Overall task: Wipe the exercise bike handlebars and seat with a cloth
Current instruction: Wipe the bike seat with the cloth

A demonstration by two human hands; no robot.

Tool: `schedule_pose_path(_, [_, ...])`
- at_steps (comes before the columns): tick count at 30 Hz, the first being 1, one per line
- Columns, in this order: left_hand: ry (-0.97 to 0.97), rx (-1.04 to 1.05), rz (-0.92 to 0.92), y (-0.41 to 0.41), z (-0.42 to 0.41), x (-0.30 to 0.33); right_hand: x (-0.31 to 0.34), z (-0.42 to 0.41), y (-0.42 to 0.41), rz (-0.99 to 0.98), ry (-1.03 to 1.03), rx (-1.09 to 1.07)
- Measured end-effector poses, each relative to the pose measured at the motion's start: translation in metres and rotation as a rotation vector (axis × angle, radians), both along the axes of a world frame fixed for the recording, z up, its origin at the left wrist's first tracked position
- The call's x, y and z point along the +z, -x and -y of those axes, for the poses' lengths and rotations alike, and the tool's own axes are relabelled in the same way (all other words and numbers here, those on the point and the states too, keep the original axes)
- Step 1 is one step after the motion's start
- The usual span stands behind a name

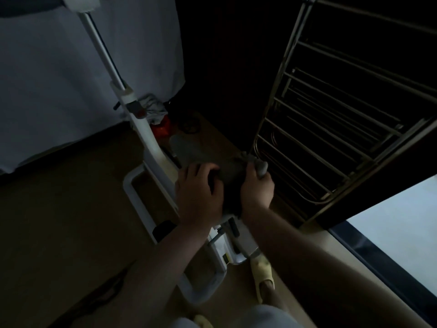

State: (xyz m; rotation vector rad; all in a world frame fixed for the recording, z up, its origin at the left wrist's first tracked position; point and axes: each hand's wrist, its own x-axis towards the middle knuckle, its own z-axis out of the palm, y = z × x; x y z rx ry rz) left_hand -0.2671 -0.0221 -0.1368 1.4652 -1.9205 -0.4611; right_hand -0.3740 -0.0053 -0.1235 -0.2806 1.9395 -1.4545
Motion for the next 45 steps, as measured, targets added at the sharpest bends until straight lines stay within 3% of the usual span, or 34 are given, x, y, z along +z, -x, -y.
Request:
schedule_pose_path(2, [0.009, 0.003, -0.014, 0.000, -0.001, -0.002, 0.002, 0.005, 0.003, 0.109, -0.045, -0.018])
schedule_pose_path(6, [0.042, 0.000, -0.037, -0.003, 0.001, -0.005, -0.002, -0.038, -0.045, 0.033, 0.217, -0.019])
schedule_pose_path(10, [0.006, 0.002, 0.007, -0.001, 0.000, -0.002, 0.002, -0.004, -0.007, 0.203, 0.001, -0.089])
schedule_pose_path(12, [0.004, 0.004, 0.007, -0.002, 0.002, -0.004, 0.003, -0.007, -0.015, 0.221, 0.004, -0.077])
schedule_pose_path(20, [-0.013, -0.011, -0.005, -0.002, -0.001, -0.001, 0.000, 0.012, 0.010, 0.093, -0.072, 0.051])
schedule_pose_path(26, [0.010, 0.001, -0.017, -0.002, 0.000, -0.002, -0.012, -0.012, -0.017, -0.344, 0.104, 0.159])
schedule_pose_path(31, [0.012, -0.013, -0.009, -0.003, 0.001, -0.003, -0.011, -0.014, -0.021, -0.219, 0.142, 0.115])
schedule_pose_path(36, [0.003, -0.012, -0.021, -0.003, 0.003, -0.006, -0.011, -0.010, -0.017, -0.317, 0.098, 0.181])
schedule_pose_path(39, [-0.006, -0.003, -0.011, -0.002, 0.000, -0.003, -0.005, -0.001, -0.004, -0.142, 0.008, 0.171])
schedule_pose_path(43, [0.008, -0.018, -0.022, -0.004, 0.002, -0.007, -0.006, -0.025, -0.033, -0.313, 0.160, 0.221])
schedule_pose_path(45, [0.003, -0.008, -0.016, -0.002, 0.001, -0.004, -0.014, -0.014, -0.019, -0.294, 0.136, 0.178])
